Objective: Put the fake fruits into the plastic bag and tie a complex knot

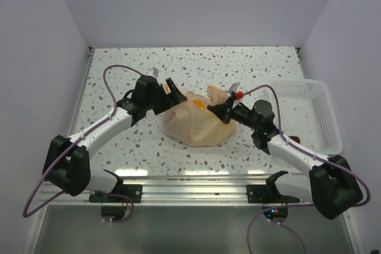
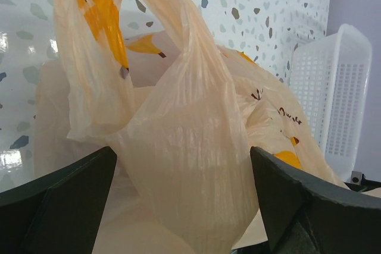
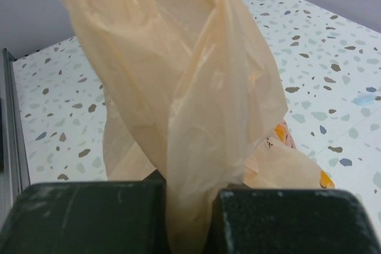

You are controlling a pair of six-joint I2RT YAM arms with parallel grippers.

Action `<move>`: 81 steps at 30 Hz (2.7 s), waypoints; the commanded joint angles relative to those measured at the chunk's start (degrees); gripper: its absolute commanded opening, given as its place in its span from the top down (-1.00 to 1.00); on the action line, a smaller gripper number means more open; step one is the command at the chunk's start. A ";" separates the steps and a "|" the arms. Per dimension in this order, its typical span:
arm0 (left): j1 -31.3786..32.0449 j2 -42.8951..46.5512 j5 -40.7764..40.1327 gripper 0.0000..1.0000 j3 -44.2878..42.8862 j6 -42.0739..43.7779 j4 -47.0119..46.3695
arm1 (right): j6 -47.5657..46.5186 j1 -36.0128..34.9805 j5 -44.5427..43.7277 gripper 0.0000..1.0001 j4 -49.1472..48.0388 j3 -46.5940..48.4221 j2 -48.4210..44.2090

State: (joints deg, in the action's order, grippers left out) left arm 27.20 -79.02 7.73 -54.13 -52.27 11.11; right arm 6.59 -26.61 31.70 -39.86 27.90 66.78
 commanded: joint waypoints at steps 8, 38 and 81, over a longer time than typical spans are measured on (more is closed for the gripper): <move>-0.31 2.38 9.03 0.69 2.18 9.35 -28.32 | -0.17 -0.20 1.52 1.00 4.69 2.33 -0.69; 1.89 7.92 36.49 -0.28 9.93 65.29 -32.30 | 0.79 3.05 10.57 1.00 26.94 14.38 3.44; 2.42 -4.28 61.80 0.89 -9.22 107.37 0.91 | -4.03 2.18 12.32 1.00 37.13 17.98 3.79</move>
State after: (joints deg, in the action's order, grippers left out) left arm 28.69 -80.47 65.84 -59.09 42.02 0.47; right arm 4.95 -24.03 40.60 -4.82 43.40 71.00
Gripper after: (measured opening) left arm 0.063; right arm 0.014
